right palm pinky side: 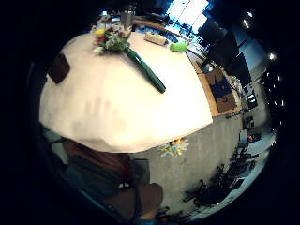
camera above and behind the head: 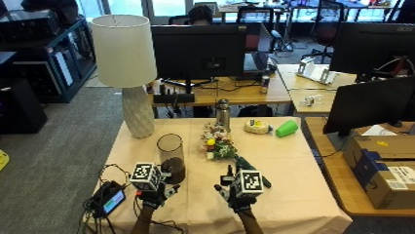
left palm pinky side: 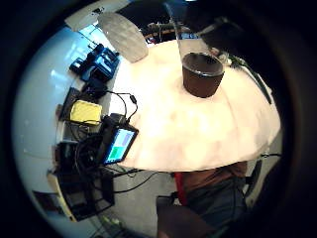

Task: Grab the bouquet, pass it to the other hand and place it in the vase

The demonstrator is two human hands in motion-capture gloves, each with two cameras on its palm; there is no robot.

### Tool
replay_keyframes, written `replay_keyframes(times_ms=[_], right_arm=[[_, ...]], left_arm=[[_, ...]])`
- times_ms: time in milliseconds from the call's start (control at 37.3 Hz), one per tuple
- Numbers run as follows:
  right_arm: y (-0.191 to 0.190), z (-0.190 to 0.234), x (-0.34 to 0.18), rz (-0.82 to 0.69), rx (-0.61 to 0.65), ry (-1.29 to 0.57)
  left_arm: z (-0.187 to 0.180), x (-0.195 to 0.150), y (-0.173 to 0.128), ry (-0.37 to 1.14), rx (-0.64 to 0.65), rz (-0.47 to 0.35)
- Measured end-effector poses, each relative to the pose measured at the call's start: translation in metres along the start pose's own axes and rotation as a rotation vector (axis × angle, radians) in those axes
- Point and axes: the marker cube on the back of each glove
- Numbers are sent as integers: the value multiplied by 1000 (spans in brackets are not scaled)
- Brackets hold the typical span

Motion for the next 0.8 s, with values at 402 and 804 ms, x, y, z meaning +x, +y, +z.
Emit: replay_keyframes(times_ms=[402, 804], right_arm=[[-9, 4, -3, -16, 24, 2], [-14, 0, -4, -28, -3, 19]], left_arm=[[0, 7, 0, -8, -11, 10], [-4, 6, -3, -24, -5, -9]])
